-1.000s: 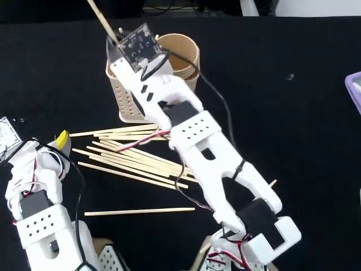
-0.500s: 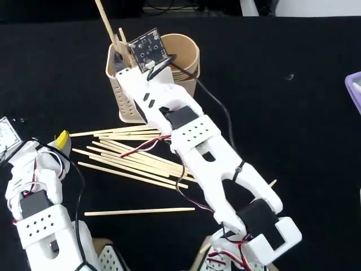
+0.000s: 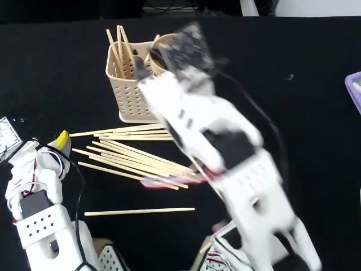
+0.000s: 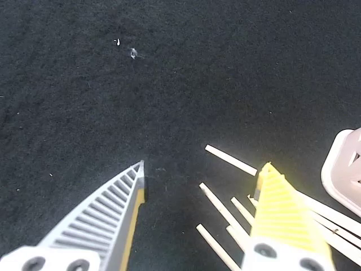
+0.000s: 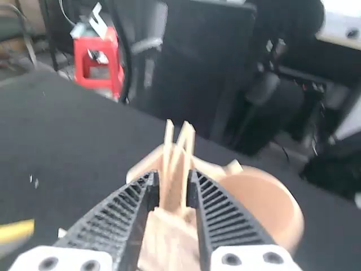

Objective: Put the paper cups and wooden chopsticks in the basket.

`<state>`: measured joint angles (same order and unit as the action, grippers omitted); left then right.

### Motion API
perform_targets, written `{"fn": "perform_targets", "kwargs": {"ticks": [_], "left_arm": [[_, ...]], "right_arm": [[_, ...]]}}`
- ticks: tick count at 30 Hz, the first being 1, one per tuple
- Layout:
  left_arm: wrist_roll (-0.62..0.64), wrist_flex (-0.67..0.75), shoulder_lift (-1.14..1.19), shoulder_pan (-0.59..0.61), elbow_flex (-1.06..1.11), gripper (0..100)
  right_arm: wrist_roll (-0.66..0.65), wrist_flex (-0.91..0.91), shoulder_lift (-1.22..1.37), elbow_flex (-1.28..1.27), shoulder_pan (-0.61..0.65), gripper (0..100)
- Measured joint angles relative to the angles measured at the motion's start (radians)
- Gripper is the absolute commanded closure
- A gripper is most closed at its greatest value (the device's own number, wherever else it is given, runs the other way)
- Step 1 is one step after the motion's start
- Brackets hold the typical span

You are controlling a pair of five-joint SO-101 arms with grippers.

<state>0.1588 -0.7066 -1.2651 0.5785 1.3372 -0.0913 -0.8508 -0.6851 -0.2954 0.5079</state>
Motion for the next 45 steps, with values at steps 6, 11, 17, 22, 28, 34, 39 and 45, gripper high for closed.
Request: {"fn": "perform_targets", "kwargs": {"ticks": [6, 11, 17, 22, 28, 34, 39, 45], "left_arm": [[0.000, 0.000, 0.000, 0.000, 0.000, 69], [0.000, 0.000, 0.000, 0.000, 0.000, 69], [0.000, 0.000, 0.000, 0.000, 0.000, 69], [0.000, 0.000, 0.000, 0.000, 0.000, 69], [0.000, 0.000, 0.000, 0.000, 0.000, 69], [0.000, 0.000, 0.000, 0.000, 0.000, 69], [0.000, 0.000, 0.000, 0.000, 0.000, 69], [0.000, 0.000, 0.000, 0.000, 0.000, 69]], "right_arm": [[-0.094, -0.511, -0.255, -0.012, -0.261, 90.7], [-0.273, -0.703, -0.256, -0.245, -0.562, 77.8], [-0.374, -0.609, -0.152, -0.589, -0.804, 75.9], [-0.381, -0.430, -0.041, -0.752, -0.905, 75.9], [-0.381, -0.315, 0.104, -0.767, -1.000, 75.9], [-0.381, -0.230, 0.292, -0.770, -1.023, 76.7], [-0.381, -0.160, 0.423, -0.732, -1.010, 89.7], [-0.382, -0.158, 0.491, -0.651, -1.013, 98.5]]}}
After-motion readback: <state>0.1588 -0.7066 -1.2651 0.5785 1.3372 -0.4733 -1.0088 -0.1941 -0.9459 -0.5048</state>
